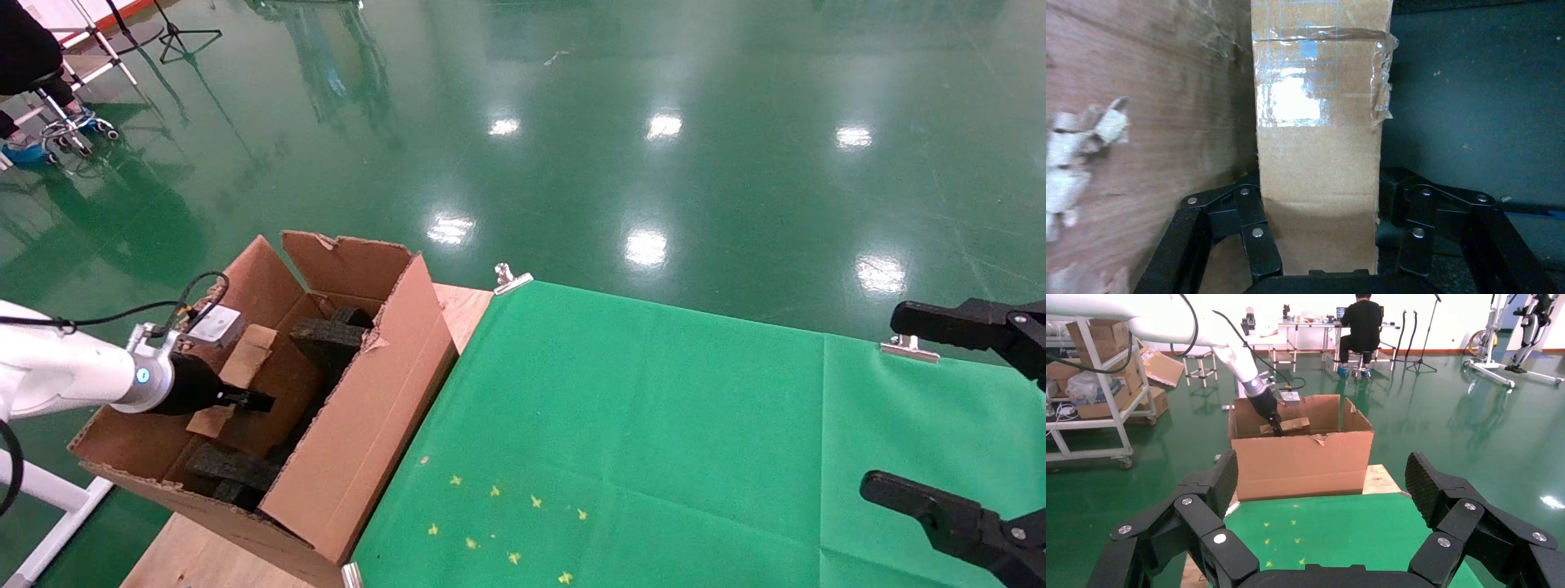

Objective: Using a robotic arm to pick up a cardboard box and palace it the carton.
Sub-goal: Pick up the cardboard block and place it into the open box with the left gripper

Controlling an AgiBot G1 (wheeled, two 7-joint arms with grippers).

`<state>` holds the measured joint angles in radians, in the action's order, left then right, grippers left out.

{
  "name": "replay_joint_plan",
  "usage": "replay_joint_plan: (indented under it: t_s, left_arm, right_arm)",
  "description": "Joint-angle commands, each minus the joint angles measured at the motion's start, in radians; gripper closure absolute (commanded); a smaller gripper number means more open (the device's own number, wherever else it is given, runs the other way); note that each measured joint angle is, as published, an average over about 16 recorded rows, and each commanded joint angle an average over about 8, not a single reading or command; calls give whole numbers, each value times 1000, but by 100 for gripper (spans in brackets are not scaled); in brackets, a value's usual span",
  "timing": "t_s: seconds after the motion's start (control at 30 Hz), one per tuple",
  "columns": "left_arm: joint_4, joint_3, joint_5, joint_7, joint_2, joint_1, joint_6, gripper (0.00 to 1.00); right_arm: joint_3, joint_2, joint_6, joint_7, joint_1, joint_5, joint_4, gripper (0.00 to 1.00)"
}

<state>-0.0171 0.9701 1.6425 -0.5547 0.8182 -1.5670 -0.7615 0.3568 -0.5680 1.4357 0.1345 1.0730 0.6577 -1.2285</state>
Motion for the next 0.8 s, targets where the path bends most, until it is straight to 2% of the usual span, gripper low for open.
replay_joint_plan:
  t_s: [0.03,0.23,0.27,0.8]
  left_arm:
    - [0,0,0,-7,5,6,5,82]
    - [-1,-4,-4,-26,15,16,19,7]
    - [-1,-4,-5,-27,15,17,20,0]
    - [-6,-1,-1,-31,13,6,10,0]
  right_arm:
    - [0,0,0,0,0,0,0,0]
    - [0,0,0,0,0,0,0,0]
    - [0,0,0,0,0,0,0,0]
    - [0,0,0,0,0,0,0,0]
